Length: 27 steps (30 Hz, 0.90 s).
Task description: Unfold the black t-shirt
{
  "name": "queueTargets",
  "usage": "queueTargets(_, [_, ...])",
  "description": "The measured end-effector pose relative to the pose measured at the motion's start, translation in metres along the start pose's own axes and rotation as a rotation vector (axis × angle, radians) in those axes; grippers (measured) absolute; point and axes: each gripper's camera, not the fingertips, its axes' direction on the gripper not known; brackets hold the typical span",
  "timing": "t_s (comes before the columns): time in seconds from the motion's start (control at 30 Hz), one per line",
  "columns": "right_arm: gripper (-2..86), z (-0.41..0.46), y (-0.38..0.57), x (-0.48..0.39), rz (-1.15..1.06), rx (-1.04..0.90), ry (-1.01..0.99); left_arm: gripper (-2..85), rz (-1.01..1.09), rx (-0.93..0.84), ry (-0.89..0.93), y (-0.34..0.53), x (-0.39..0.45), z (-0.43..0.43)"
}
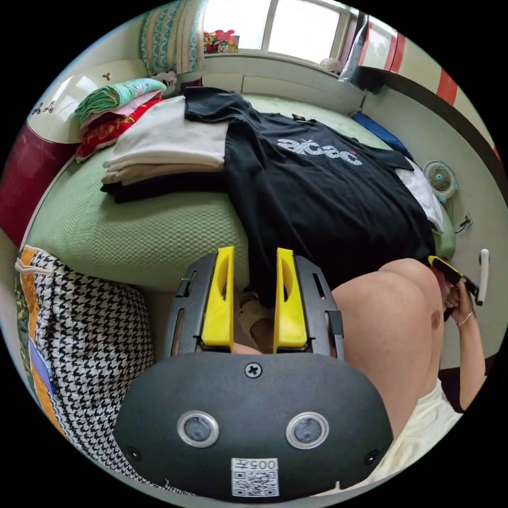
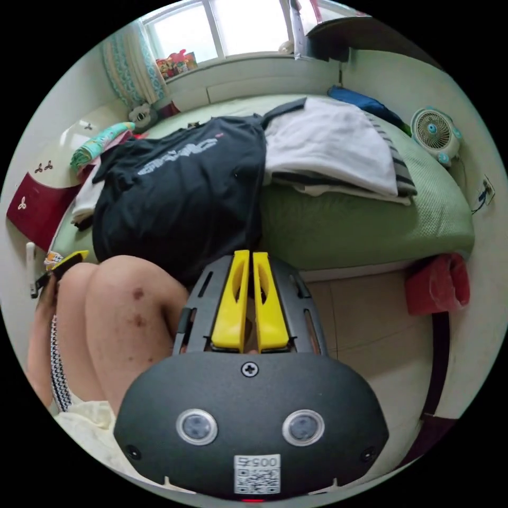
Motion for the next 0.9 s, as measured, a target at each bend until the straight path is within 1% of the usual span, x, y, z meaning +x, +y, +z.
queueTargets(0.13, [-1.7,-0.056,-0.002,0.001,-0.019,0.133,-0.114,11.8,-0.013,-0.053,0.039,0.006,-0.002,0.021])
queueTargets(0.2, [-1.7,-0.076,-0.007,0.0,-0.02,0.189,-0.14,11.3,-0.022,-0.067,0.052,0.009,-0.003,0.027])
queueTargets(0.27, [-1.7,-0.097,-0.013,-0.004,-0.034,0.254,-0.176,10.2,-0.029,-0.084,0.029,0.011,-0.003,0.032])
queueTargets(0.33, [-1.7,-0.107,-0.017,-0.007,-0.042,0.291,-0.198,7.5,0.0,-0.125,-0.01,0.01,-0.002,0.037])
queueTargets(0.43, [-1.6,-0.114,-0.022,-0.01,-0.052,0.312,-0.22,4.0,0.017,-0.153,0.026,0.005,-0.006,0.029])
queueTargets(0.47, [-1.6,-0.115,-0.024,-0.01,-0.059,0.314,-0.213,3.8,0.018,-0.141,0.033,0.004,-0.007,0.024])
queueTargets(0.53, [-1.6,-0.118,-0.029,-0.007,-0.061,0.318,-0.203,3.4,0.035,-0.059,0.048,-0.005,-0.01,-0.004])
queueTargets(0.67, [-1.3,-0.121,-0.059,0.004,-0.034,0.367,-0.191,3.7,0.01,0.08,-0.008,-0.045,-0.023,-0.046])
queueTargets(0.73, [-0.7,-0.108,-0.082,0.009,0.001,0.347,-0.169,4.7,-0.016,0.114,-0.033,-0.078,-0.036,-0.052])
queueTargets(0.77, [0.1,-0.093,-0.098,0.014,0.029,0.298,-0.148,4.9,-0.036,0.105,-0.035,-0.085,-0.041,-0.049])
queueTargets(0.83, [1.1,-0.071,-0.116,0.026,0.097,0.202,-0.107,5.5,-0.151,0.018,-0.03,-0.099,-0.065,-0.036])
queueTargets(0.9, [1.9,-0.063,-0.119,0.039,0.153,0.163,-0.084,5.6,-0.178,-0.001,-0.029,-0.094,-0.076,-0.038])
